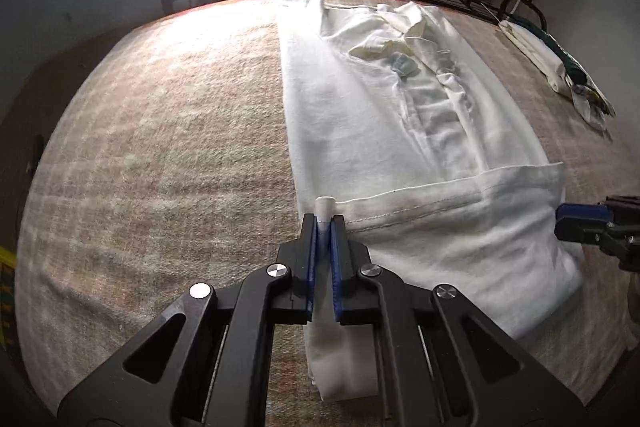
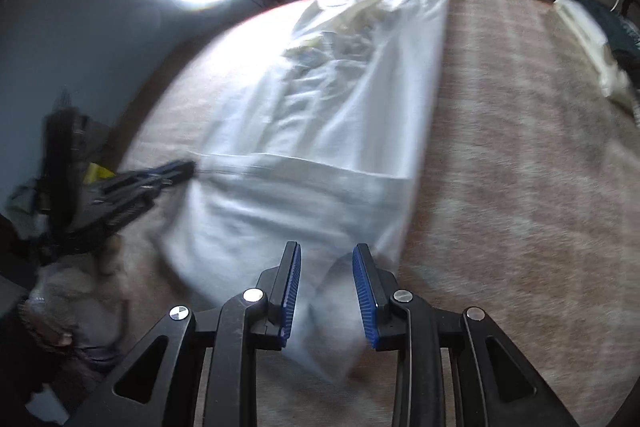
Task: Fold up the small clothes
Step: 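Open both grippers and move them to the collar end of the shirt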
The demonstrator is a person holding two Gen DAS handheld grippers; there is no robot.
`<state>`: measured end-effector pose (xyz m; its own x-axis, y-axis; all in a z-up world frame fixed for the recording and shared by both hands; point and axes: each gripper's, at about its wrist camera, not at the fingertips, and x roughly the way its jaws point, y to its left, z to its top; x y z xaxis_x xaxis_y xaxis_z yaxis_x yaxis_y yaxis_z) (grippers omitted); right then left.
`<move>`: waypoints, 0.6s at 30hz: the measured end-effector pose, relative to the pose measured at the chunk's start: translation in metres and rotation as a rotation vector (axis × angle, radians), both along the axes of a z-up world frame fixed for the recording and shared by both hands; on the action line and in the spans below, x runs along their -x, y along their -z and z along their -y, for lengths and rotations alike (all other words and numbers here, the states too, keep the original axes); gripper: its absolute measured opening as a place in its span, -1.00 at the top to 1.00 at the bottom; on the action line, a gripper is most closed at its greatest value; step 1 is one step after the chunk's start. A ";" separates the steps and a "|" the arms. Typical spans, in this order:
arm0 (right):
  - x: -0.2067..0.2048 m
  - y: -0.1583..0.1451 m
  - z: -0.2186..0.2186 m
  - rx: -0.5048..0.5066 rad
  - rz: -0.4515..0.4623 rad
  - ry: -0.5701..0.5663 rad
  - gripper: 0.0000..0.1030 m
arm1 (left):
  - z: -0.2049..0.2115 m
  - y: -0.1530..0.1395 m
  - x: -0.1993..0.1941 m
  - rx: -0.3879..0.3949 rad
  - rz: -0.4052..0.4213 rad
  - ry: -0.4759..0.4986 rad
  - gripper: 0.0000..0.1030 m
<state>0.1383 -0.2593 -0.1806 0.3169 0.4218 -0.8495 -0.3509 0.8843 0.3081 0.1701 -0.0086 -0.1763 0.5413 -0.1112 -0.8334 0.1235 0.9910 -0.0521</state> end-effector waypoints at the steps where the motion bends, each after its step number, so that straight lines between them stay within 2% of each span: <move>1: -0.001 0.000 0.002 -0.008 -0.007 0.006 0.49 | -0.001 -0.002 0.000 0.003 -0.004 -0.003 0.89; 3: -0.001 -0.003 0.003 0.011 0.009 0.016 0.45 | -0.003 -0.008 0.001 0.006 0.004 -0.022 0.78; 5: 0.001 -0.010 0.002 0.016 0.048 0.012 0.44 | -0.005 -0.015 0.002 0.009 0.026 -0.027 0.59; 8: 0.003 -0.017 -0.002 -0.018 0.084 -0.018 0.39 | -0.012 -0.029 0.001 0.046 0.039 -0.042 0.56; 9: 0.001 -0.015 -0.005 0.004 0.085 -0.019 0.38 | -0.015 -0.035 -0.002 0.066 0.045 -0.051 0.55; 11: -0.005 -0.009 -0.006 0.026 0.072 -0.012 0.38 | -0.020 -0.044 -0.010 0.091 0.051 -0.068 0.33; 13: -0.013 -0.006 -0.003 0.033 0.050 0.009 0.38 | -0.027 -0.056 -0.022 0.117 0.070 -0.081 0.22; 18: -0.040 -0.021 0.013 -0.011 0.068 0.061 0.38 | -0.035 -0.070 -0.071 0.096 0.081 -0.068 0.21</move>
<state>0.1787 -0.2725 -0.1595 0.3990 0.4096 -0.8204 -0.3172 0.9011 0.2956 0.2407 0.0264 -0.1064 0.6155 -0.1493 -0.7739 0.0638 0.9881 -0.1399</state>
